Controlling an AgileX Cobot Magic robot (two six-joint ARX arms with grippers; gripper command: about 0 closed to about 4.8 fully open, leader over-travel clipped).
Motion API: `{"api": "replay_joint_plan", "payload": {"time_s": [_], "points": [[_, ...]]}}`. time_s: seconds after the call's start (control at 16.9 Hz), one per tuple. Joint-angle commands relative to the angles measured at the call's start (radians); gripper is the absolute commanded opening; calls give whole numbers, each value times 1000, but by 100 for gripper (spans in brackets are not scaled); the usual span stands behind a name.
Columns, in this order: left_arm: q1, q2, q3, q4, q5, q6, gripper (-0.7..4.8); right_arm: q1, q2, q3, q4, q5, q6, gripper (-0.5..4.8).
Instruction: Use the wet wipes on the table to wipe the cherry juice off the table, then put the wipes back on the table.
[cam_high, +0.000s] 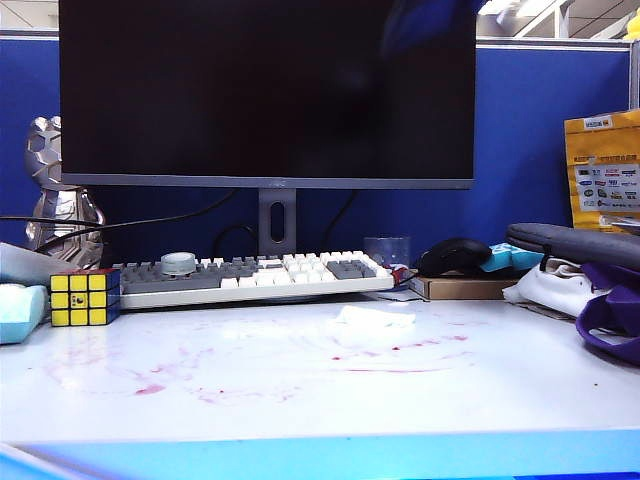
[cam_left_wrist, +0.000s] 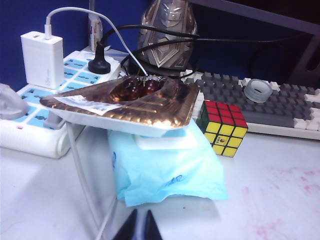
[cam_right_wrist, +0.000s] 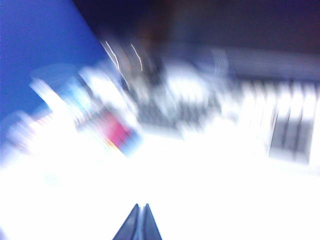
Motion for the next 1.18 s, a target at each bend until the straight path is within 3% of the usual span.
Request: {"api": "replay_joint_plan", "payload": {"time_s": [0.06,0.41,0.71,0.83,1.01,1.06,1.18], "points": [[-1,-3,0,6,3,5,28,74,192,84,-110,249,-135,-1],[-1,-3,0,6,3,5,28,76,478,211,-124,338,-154,-1],[-1,-3,0,6,3,4,28,76,618,354,-272,357,-184,10],[-1,-3,0,6,3,5,28,76,620,354,-283,357,-184,138],[-1,-3,0,6,3,5,28,76,628,354,-273,356,-202,169],[-1,-3,0,6,3,4,28,76,640,355,-273,357,-204,209],[-1,-3,0,6,3,4,28,76,671,355,-293,356,-208,213]]}}
